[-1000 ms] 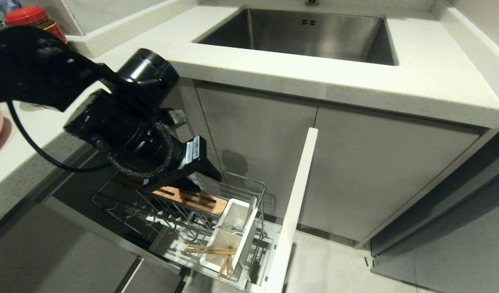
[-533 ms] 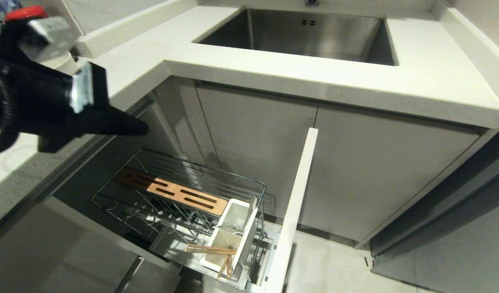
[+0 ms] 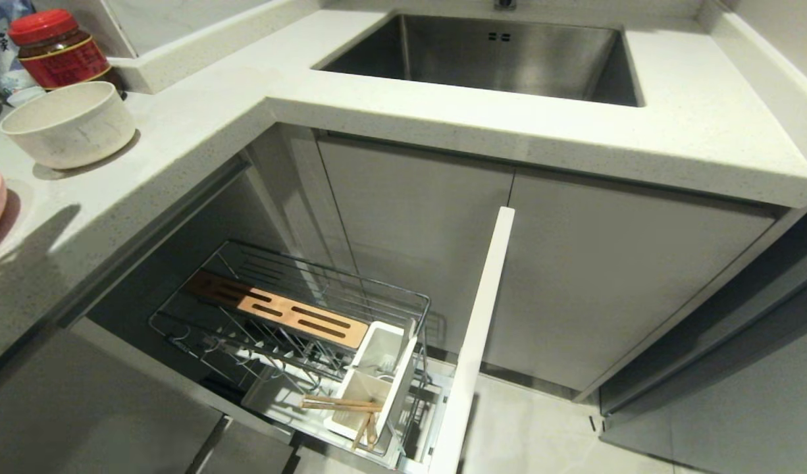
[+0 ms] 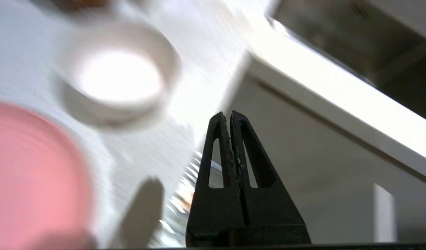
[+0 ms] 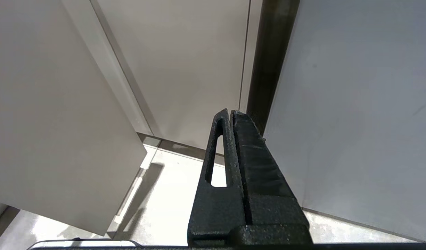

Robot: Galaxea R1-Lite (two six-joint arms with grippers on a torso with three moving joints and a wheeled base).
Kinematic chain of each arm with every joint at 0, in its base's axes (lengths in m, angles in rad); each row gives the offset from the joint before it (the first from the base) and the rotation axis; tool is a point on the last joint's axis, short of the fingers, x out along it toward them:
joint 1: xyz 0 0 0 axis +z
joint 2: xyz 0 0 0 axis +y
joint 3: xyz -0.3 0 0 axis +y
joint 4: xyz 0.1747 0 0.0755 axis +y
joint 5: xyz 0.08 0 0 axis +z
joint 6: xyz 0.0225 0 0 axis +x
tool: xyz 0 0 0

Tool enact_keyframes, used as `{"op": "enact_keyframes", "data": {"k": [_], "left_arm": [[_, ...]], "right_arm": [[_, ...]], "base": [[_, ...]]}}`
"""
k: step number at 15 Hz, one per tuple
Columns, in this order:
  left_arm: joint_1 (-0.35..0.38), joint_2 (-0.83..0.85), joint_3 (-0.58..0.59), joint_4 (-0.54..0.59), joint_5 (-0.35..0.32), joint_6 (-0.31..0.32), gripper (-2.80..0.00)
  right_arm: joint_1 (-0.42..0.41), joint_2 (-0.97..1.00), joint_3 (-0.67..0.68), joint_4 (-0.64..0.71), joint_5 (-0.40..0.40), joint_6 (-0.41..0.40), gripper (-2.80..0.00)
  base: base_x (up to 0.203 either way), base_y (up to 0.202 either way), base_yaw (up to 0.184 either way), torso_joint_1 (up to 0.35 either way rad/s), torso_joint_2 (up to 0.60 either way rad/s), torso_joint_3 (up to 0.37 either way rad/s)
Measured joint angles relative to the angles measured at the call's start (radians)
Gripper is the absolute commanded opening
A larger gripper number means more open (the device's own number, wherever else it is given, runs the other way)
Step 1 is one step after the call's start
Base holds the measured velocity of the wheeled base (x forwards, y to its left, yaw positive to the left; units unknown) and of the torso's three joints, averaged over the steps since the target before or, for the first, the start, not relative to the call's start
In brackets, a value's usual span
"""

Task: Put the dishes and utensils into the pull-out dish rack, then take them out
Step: Pick up the bowl and place it in the cupboard

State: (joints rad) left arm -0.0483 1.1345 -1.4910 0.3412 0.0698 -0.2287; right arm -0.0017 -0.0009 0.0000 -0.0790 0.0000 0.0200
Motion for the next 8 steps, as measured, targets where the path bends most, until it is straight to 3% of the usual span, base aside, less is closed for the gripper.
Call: {"op": "enact_keyframes", "data": {"k": [1, 3, 6, 8], "left_arm": [[0.046, -0.014, 0.046, -0.094, -0.002, 0.044, 0.0], [0.091, -0.01, 0.086, -0.21, -0.003, 0.077, 0.0], [0.108, 0.051, 0.099, -0.337, 0.044, 0.069, 0.0], [0.109, 0.117, 0.088, -0.361, 0.077, 0.053, 0.0]], "right_arm": [[0.0, 0.0, 0.0, 0.0, -0.001, 0.0, -2.8], [0.0, 0.0, 0.0, 0.0, 0.0, 0.0, -2.8], [0.0, 0.0, 0.0, 0.0, 0.0, 0.0, -2.8], [0.0, 0.0, 0.0, 0.0, 0.0, 0.0, -2.8]], "base": [[0.0, 0.0, 0.0, 0.0, 0.0, 0.0], [0.0, 0.0, 0.0, 0.0, 0.0, 0.0], [0.0, 0.0, 0.0, 0.0, 0.0, 0.0], [0.0, 0.0, 0.0, 0.0, 0.0, 0.0]]}}
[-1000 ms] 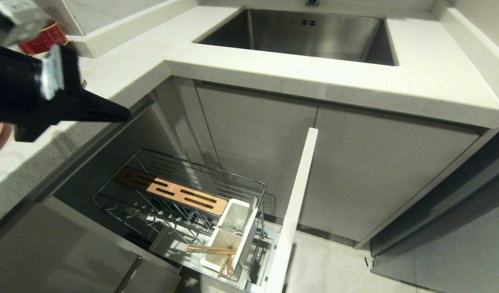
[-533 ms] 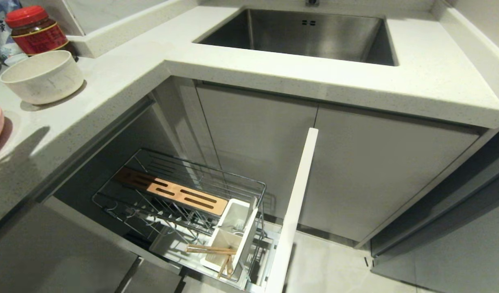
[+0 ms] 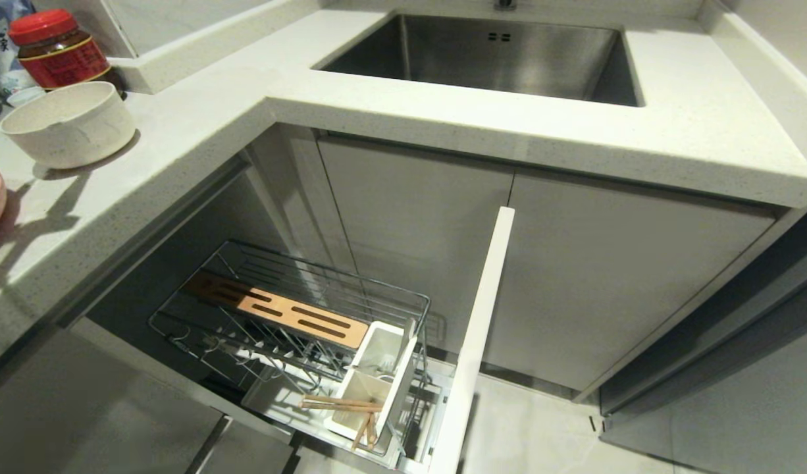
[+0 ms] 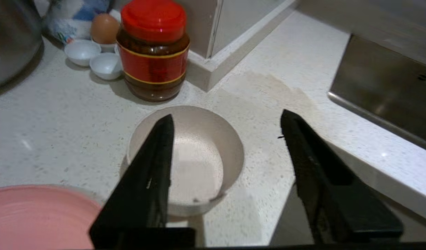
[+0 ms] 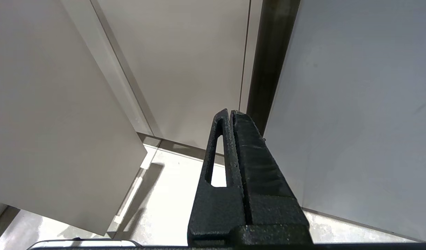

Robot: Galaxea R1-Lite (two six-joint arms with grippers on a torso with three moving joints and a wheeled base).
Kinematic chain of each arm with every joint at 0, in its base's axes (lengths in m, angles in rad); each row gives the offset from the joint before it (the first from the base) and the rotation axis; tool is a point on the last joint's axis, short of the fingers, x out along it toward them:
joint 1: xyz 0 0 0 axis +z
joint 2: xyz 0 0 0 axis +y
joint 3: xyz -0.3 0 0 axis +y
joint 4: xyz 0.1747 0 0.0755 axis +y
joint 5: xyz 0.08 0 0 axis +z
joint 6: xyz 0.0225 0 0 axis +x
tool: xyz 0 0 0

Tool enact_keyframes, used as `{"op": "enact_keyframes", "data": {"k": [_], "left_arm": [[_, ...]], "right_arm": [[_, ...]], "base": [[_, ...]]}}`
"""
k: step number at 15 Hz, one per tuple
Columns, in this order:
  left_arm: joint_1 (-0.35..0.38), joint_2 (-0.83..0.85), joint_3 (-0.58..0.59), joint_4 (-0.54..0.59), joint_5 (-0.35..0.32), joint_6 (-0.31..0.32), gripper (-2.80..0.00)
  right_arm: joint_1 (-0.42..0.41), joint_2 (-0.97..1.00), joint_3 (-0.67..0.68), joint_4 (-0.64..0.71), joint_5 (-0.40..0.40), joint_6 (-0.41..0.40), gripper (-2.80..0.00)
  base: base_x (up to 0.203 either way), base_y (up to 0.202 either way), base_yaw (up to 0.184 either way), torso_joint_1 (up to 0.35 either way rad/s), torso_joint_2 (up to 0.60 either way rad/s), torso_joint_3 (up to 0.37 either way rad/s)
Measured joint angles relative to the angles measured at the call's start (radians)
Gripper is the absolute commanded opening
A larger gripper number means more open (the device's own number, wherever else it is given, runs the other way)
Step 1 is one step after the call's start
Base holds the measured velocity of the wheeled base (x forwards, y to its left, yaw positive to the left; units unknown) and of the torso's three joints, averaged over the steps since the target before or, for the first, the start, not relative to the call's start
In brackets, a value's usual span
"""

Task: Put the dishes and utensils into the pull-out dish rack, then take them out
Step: Pick up the bowl and place it in the cupboard

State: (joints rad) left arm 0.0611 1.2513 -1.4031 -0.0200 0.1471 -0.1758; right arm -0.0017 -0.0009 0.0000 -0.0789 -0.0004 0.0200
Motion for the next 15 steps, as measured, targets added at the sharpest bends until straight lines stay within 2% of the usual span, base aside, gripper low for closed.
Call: {"op": "enact_keyframes", "data": {"k": [4, 8, 15], "left_arm": [[-0.005, 0.119, -0.072, 0.026, 0.032, -0.036, 0.0], [-0.04, 0.196, -0.159, 0.165, 0.039, -0.139, 0.0], [-0.066, 0.253, -0.177, 0.177, 0.035, -0.152, 0.0]], "right_arm": [[0.0, 0.0, 0.0, 0.0, 0.0, 0.0, -2.8], [0.0, 0.0, 0.0, 0.0, 0.0, 0.0, -2.8], [0.0, 0.0, 0.0, 0.0, 0.0, 0.0, -2.8]], "base": [[0.0, 0.0, 0.0, 0.0, 0.0, 0.0], [0.0, 0.0, 0.0, 0.0, 0.0, 0.0], [0.0, 0.0, 0.0, 0.0, 0.0, 0.0]]}}
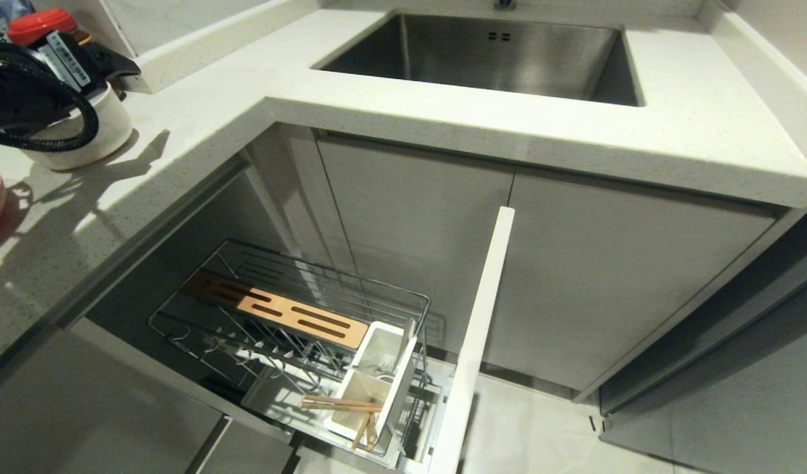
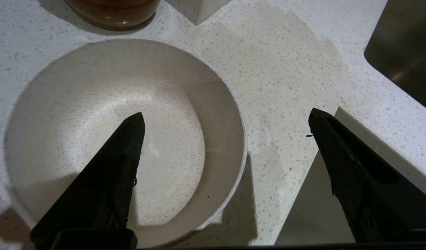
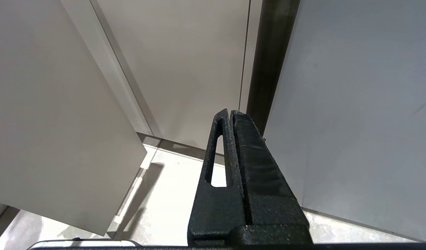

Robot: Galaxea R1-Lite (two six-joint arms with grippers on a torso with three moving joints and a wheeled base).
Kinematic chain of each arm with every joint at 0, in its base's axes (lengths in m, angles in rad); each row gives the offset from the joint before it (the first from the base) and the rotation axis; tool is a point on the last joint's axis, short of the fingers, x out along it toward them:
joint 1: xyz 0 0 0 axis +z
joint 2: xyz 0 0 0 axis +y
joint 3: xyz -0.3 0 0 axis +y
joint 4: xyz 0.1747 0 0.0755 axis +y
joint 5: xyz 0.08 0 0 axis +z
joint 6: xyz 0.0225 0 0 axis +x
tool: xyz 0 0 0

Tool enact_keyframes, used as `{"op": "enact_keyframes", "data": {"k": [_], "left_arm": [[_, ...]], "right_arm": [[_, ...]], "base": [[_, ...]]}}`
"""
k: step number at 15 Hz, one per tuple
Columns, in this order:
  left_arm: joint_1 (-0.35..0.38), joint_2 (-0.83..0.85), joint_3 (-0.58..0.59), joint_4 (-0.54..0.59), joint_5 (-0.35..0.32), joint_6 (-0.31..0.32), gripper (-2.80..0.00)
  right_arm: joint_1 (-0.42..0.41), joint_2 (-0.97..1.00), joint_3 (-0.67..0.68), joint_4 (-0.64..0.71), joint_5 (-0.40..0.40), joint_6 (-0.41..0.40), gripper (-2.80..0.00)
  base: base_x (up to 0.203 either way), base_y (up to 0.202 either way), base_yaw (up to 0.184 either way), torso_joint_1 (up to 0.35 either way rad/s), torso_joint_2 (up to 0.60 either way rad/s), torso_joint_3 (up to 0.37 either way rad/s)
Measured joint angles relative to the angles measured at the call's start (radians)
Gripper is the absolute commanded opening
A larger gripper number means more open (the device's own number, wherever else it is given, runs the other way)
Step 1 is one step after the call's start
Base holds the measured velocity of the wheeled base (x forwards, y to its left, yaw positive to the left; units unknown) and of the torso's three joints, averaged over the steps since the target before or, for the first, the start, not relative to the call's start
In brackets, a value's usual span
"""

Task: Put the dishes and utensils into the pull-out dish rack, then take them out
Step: Pick up the bowl and place it in the cupboard

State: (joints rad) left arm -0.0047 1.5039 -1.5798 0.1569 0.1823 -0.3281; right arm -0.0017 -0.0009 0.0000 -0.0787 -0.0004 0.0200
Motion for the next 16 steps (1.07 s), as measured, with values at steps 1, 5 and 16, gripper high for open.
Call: {"op": "enact_keyframes", "data": {"k": [1, 5, 16], "left_arm": [[0.0, 0.005, 0.0, 0.0, -0.001, 0.0, 0.0], [0.0, 0.02, 0.0, -0.002, -0.002, 0.0, 0.0], [-0.007, 0.032, 0.005, -0.004, -0.002, 0.003, -2.8]], "right_arm": [[0.0, 0.0, 0.0, 0.0, 0.0, 0.0, -2.8], [0.0, 0.0, 0.0, 0.0, 0.0, 0.0, -2.8], [0.0, 0.0, 0.0, 0.0, 0.0, 0.0, -2.8]], "base": [[0.0, 0.0, 0.0, 0.0, 0.0, 0.0], [0.0, 0.0, 0.0, 0.0, 0.0, 0.0], [0.0, 0.0, 0.0, 0.0, 0.0, 0.0]]}}
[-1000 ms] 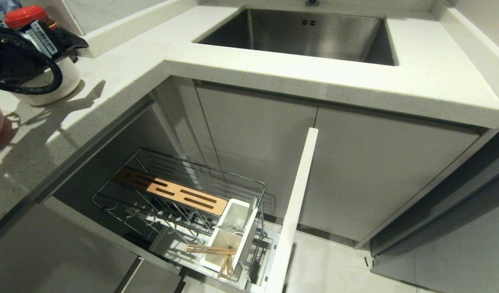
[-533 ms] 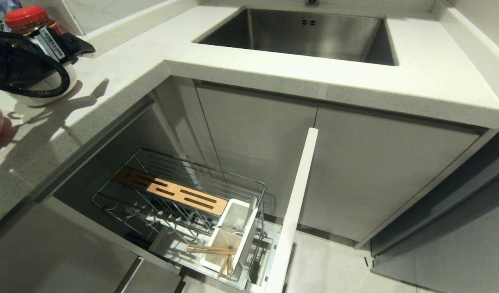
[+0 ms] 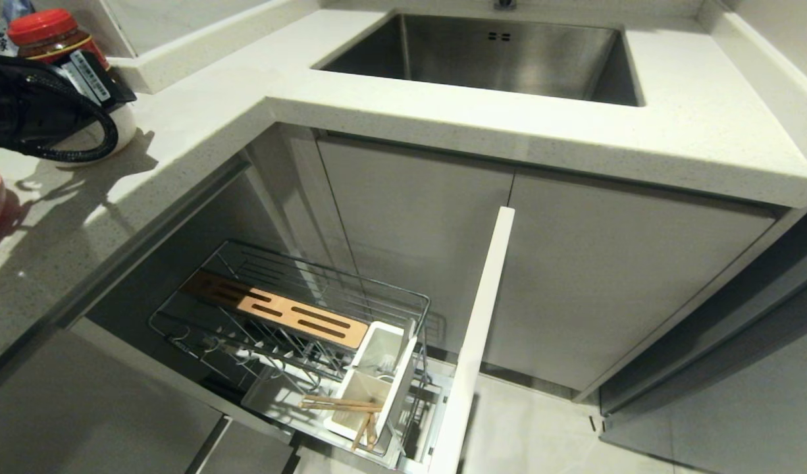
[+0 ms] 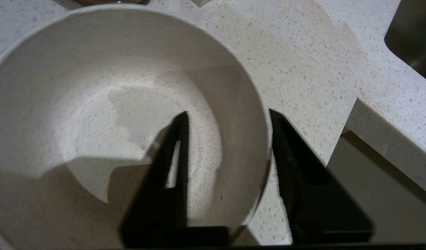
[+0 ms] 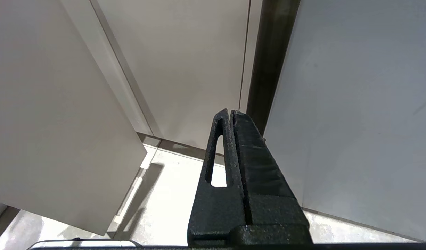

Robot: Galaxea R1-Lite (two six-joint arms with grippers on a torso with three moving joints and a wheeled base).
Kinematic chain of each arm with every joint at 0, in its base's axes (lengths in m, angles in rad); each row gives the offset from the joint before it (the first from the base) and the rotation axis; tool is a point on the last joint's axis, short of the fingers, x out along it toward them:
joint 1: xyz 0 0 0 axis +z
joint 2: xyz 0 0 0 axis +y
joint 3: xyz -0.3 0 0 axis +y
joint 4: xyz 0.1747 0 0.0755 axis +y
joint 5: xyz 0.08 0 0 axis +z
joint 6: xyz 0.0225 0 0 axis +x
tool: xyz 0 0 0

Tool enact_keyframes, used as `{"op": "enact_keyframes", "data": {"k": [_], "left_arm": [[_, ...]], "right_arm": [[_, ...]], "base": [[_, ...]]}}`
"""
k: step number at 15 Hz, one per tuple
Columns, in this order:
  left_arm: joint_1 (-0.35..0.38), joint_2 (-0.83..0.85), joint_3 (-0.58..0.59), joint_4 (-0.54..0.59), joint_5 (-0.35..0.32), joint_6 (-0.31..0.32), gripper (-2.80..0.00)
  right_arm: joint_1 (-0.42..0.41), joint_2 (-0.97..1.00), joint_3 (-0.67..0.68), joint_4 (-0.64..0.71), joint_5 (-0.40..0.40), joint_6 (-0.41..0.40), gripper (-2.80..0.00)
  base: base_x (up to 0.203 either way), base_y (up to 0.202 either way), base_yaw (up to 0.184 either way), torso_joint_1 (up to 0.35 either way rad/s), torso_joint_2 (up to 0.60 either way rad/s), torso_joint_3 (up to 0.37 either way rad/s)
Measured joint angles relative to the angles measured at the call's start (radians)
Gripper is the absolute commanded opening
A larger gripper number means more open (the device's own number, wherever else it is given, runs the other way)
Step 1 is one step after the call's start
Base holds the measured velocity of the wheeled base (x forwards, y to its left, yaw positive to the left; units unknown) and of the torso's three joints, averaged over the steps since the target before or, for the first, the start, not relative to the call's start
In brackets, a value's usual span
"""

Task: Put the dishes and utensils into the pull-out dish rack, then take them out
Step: Pick up the bowl and place it in the cupboard

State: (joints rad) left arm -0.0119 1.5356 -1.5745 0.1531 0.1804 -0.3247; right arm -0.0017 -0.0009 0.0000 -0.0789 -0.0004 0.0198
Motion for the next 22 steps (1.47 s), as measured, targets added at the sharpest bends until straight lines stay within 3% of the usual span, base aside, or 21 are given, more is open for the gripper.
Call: {"op": "enact_keyframes", "data": {"k": [8, 11, 15, 18, 22], "left_arm": [[-0.027, -0.104, -0.01, 0.075, 0.0, -0.011, -2.8], [-0.055, -0.2, -0.089, 0.196, 0.001, -0.062, -2.8], [-0.168, -0.313, -0.148, 0.255, 0.001, -0.075, -2.8], [-0.253, -0.373, -0.107, 0.254, -0.001, -0.097, -2.8], [-0.39, -0.398, -0.04, 0.245, -0.018, -0.202, -2.8]], "right_arm": [[0.0, 0.0, 0.0, 0.0, 0.0, 0.0, -2.8], [0.0, 0.0, 0.0, 0.0, 0.0, 0.0, -2.8], [0.0, 0.0, 0.0, 0.0, 0.0, 0.0, -2.8], [0.0, 0.0, 0.0, 0.0, 0.0, 0.0, -2.8], [0.0, 0.0, 0.0, 0.0, 0.0, 0.0, -2.8]], "base": [[0.0, 0.0, 0.0, 0.0, 0.0, 0.0], [0.0, 0.0, 0.0, 0.0, 0.0, 0.0], [0.0, 0.0, 0.0, 0.0, 0.0, 0.0], [0.0, 0.0, 0.0, 0.0, 0.0, 0.0], [0.0, 0.0, 0.0, 0.0, 0.0, 0.0]]}}
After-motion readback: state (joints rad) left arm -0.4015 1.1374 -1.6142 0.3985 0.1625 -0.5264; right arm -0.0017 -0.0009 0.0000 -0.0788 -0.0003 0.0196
